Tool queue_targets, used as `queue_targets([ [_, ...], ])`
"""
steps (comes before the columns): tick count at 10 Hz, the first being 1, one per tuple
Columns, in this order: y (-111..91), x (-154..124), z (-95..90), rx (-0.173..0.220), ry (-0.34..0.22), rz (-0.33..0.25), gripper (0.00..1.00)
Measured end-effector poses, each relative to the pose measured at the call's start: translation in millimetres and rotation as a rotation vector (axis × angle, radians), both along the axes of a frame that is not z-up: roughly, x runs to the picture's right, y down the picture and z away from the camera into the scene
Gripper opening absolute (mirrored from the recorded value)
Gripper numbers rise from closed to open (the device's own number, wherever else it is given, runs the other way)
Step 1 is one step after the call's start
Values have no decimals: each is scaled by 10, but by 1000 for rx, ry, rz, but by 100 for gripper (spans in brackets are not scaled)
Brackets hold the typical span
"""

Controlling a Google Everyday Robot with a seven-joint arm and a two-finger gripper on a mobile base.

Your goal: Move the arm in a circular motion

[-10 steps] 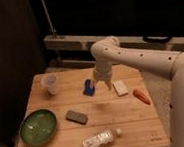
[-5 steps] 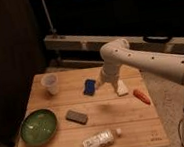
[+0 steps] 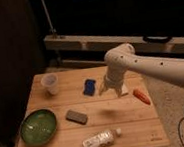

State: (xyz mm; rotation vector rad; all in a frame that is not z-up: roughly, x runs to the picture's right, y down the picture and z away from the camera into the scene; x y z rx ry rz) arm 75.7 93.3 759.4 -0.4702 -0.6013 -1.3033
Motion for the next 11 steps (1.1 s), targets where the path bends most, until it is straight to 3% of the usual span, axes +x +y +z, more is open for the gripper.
queue_targets([
  [4,77,-464,-159,6,-25,-118,65],
  [6,21,-690,-77,14,-43,-144,65],
  [9,-131,-691,24,26,-78,-226,65],
  [11,-215,-624,95,30,-90,-233,65],
])
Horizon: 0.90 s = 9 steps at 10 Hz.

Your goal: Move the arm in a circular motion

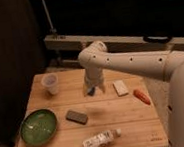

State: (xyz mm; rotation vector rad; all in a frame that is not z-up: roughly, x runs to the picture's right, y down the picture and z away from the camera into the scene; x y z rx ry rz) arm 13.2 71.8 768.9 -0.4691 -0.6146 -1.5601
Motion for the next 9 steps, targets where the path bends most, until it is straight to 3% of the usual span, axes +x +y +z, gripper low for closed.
queue_targets([
  [3,-107,233,89,-9,-22,-21,65],
  [6,-126,237,116,-4,-58,-74,65],
  [9,-203,538,237,-9,-65,-59,65],
])
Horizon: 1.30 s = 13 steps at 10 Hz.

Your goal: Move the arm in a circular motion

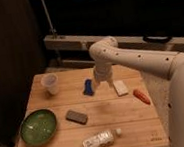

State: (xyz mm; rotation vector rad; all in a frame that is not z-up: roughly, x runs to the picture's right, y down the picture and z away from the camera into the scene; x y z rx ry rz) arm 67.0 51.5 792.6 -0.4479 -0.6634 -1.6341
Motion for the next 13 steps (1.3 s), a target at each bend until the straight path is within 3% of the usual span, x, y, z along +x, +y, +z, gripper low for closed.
queue_targets([
  [2,-81,110,93,-4,-14,-4,65],
  [4,-36,188,73,-7,-16,1,65],
  [8,322,459,-236,2,-25,35,65],
  [10,405,496,-307,3,-39,11,65],
  [13,456,164,-397,10,-54,-65,65],
])
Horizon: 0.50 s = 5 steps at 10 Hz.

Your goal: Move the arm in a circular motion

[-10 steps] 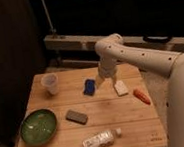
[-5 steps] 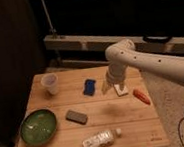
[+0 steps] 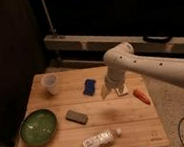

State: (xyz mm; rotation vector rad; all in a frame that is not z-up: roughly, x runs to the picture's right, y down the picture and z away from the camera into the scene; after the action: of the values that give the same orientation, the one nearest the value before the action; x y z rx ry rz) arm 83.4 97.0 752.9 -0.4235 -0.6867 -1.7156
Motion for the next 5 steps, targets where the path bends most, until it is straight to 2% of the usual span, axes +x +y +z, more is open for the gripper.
queue_targets([
  [2,38,-355,-52,2,-25,-67,65],
  [3,70,-449,-95,5,-31,-114,65],
  [5,88,-559,-98,14,-38,-143,65],
])
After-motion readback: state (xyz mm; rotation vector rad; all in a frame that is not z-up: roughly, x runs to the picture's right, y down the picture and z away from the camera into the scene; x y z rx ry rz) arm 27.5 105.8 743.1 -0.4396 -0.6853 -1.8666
